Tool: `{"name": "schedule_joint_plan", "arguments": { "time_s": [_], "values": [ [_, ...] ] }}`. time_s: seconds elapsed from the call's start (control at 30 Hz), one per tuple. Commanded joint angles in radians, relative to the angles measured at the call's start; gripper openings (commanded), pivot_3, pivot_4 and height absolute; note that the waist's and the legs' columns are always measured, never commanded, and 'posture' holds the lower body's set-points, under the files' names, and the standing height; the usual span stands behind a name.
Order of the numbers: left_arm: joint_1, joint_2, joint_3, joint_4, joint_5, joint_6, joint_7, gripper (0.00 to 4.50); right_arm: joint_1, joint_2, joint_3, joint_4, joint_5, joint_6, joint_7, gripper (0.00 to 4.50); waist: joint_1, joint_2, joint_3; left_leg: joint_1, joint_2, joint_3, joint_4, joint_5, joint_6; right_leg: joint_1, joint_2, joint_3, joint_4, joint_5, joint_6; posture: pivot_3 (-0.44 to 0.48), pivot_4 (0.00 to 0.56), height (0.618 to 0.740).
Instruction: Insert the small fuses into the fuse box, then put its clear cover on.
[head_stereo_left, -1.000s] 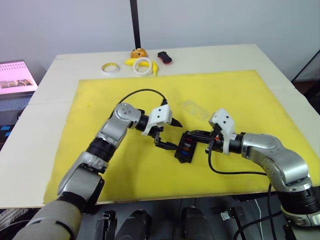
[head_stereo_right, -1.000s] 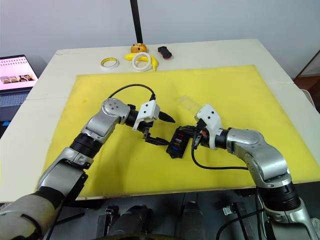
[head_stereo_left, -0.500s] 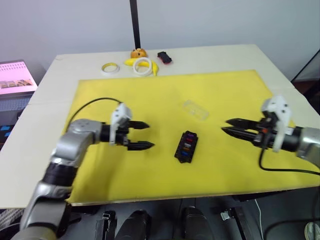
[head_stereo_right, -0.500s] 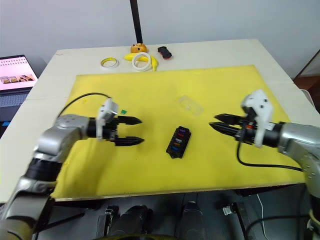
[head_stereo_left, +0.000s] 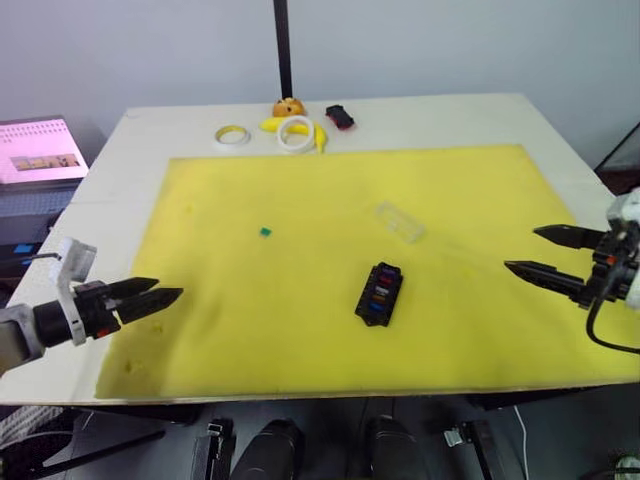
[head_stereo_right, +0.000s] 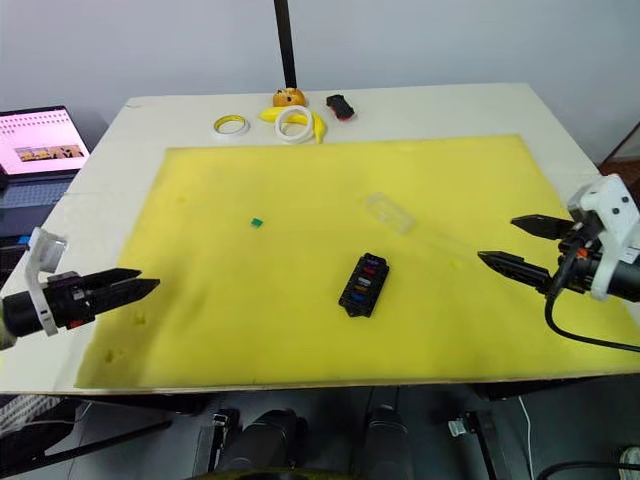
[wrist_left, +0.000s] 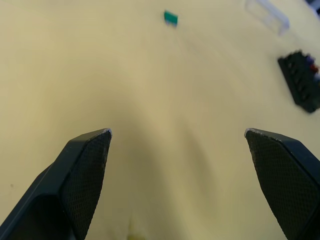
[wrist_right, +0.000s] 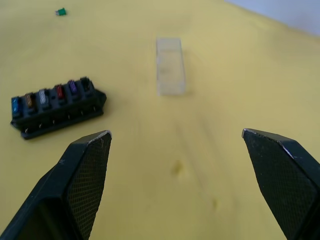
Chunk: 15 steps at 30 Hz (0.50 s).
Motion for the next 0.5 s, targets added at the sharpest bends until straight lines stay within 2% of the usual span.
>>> {"name": "schedule_joint_plan", "arguments": {
  "time_s": [0.03,0.17,0.23,0.3,0.4,0.5],
  "values": [
    [-0.139,-0.006,-0.077,0.047,-0.037,0.034,0.035,4.50,-0.079,0.018,0.071,-0.075,0.058,0.018,-0.030,4.44,-0.003,0.000,0.000,0.000,0.000,0.000,0.000,0.000,0.000,0.000,0.000,0.000,0.000,0.000,0.000,0.000,0.150,0.740],
    [-0.324,-0.014,-0.207,0.200,-0.014,0.060,0.034,4.50,-0.197,0.059,0.179,-0.128,0.127,0.071,-0.066,4.44,-0.013,0.000,0.000,0.000,0.000,0.000,-0.001,0.000,0.000,-0.002,0.000,0.000,0.001,0.000,0.000,0.000,0.150,0.740],
    [-0.484,-0.021,-0.307,0.365,0.018,0.100,0.016,4.50,-0.304,0.097,0.262,-0.148,0.167,0.102,-0.089,4.44,-0.017,0.000,0.000,0.000,0.000,0.001,-0.001,0.000,0.000,-0.002,0.000,0.000,0.001,0.000,0.000,0.000,0.150,0.740],
    [-0.612,-0.038,-0.359,0.508,0.025,0.168,0.011,4.50,-0.395,0.143,0.312,-0.146,0.203,0.143,-0.127,4.44,-0.018,0.000,0.000,-0.001,0.000,0.000,0.000,0.000,0.000,-0.003,0.000,-0.001,0.000,0.000,0.000,0.000,0.150,0.740],
    [-0.687,-0.052,-0.475,0.594,0.097,0.108,-0.031,4.50,-0.481,0.199,0.372,-0.151,0.223,0.173,-0.167,4.44,-0.029,0.000,0.000,-0.001,0.000,0.000,-0.001,0.000,0.000,-0.003,0.000,-0.001,0.001,0.000,0.000,0.000,0.150,0.740],
    [-0.768,-0.080,-0.472,0.703,0.101,0.144,-0.025,4.50,-0.523,0.222,0.393,-0.167,0.240,0.195,-0.203,4.44,-0.034,0.000,0.000,-0.002,-0.001,-0.001,-0.001,0.000,0.001,-0.004,0.000,-0.001,0.001,0.000,0.000,0.000,0.150,0.740]
  ]
}}
